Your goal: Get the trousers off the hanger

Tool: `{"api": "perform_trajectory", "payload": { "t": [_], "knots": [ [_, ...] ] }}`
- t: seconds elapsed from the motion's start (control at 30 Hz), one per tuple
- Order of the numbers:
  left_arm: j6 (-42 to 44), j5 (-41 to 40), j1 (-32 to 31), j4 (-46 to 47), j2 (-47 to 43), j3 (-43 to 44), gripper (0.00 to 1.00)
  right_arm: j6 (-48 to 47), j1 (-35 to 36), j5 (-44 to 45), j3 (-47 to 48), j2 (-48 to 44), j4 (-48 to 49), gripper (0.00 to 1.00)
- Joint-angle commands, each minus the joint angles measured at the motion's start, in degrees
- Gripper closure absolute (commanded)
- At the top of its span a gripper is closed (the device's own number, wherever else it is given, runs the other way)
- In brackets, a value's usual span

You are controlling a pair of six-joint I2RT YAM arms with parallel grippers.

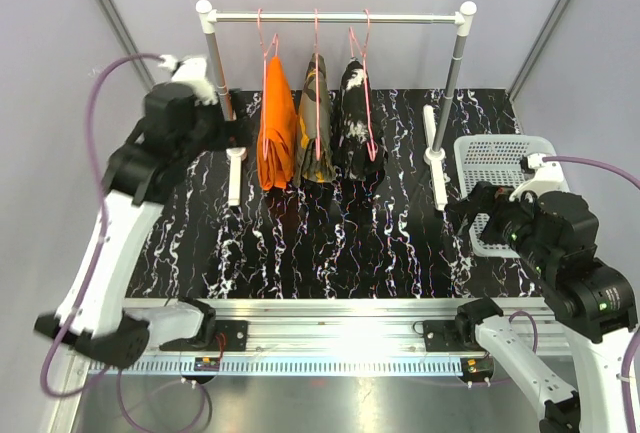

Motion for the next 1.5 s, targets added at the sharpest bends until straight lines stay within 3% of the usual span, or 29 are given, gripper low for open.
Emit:
{"api": "perform_trajectory", "payload": {
  "t": [0.0, 0.17, 0.4, 0.63, 0.73, 0.77, 0.87, 1.47],
  "knots": [
    [3.1, -0.84, -1.66, 1.13, 7.74, 6.06, 0.01, 1.11, 0.32, -3.84, 0.6, 1.06, 2.85, 0.01],
    [3.89, 0.29, -1.84, 3.05, 16.44, 12.13, 0.06, 1.99, 0.32, -5.77, -0.19, 0.71, 3.38, 0.01],
    [5.83, -3.48, -2.72, 2.09, 27.08, 18.21, 0.31, 1.73, 0.32, -5.25, 0.16, -0.35, 2.06, 0.01],
    [5.74, -5.77, -2.8, 1.74, 32.19, 18.74, 0.44, 1.2, 0.32, -4.46, 1.56, -0.61, 0.83, 0.01],
    [5.48, -6.29, -2.89, 1.39, 32.72, 18.74, 0.68, 1.11, 0.32, -4.64, 1.48, -0.35, 1.09, 0.0],
    [5.39, -6.47, -2.89, 1.39, 32.72, 18.82, 0.81, 1.03, 0.32, -4.64, 1.48, -0.35, 1.01, 0.01],
    [4.69, -7.17, -2.98, 1.13, 32.11, 19.61, 1.0, 1.02, 0.32, -4.64, 1.3, -0.43, 1.27, 0.0],
    [-0.41, -10.17, -5.09, 9.11, 26.22, 28.32, 1.0, 1.11, 0.32, -4.55, -0.37, -0.87, 3.82, 0.01]
  ]
}}
